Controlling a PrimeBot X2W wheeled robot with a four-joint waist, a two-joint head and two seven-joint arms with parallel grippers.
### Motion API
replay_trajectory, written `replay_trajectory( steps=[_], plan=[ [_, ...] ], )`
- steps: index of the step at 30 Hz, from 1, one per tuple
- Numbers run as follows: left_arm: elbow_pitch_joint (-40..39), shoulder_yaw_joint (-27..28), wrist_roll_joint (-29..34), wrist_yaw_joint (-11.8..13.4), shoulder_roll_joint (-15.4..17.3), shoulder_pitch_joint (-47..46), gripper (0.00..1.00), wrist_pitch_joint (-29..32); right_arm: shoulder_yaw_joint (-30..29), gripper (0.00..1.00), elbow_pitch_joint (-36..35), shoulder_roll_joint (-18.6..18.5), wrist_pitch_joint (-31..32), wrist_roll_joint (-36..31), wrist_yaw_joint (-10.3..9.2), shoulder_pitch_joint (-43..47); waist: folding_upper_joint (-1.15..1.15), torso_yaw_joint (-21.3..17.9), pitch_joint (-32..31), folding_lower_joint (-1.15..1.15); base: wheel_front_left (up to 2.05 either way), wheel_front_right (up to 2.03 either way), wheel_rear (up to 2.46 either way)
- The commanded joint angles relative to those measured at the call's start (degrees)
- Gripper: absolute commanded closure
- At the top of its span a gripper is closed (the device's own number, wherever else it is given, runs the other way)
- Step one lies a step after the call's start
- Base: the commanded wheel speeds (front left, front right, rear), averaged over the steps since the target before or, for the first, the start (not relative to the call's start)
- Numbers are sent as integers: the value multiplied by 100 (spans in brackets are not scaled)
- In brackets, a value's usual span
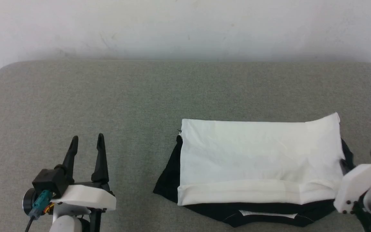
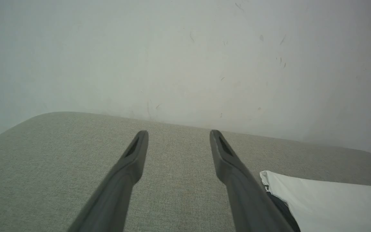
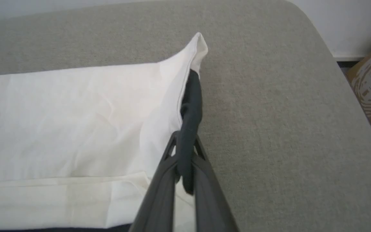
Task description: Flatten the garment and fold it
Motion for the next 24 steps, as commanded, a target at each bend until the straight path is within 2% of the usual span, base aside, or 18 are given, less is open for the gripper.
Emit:
replay_trajectory(
  steps=[1,6,10,17,24],
  plan=[
    [6,21,50,-50,-27,58,0,-27,231,100,-341,-5,94,67,-11,102,-1,10,-9,0,0,0,0],
    [20,9,73,-68,-36,24,0,-27,1279,100,-1394,-5,405,224,-11,253,-1,45,5,0,0,0,0],
    [14,14,82,-83,-39,-20,0,-27,2204,100,-1629,-5,474,227,-11,153,-1,85,48,0,0,0,0],
    [6,25,80,-110,-54,-139,0,-27,3379,100,-951,-5,265,248,-11,-392,-1,242,209,0,0,0,0],
    [9,18,98,-135,-81,-241,0,-27,4154,100,72,-5,-77,555,-11,-1067,-1,401,385,0,0,0,0]
  ],
)
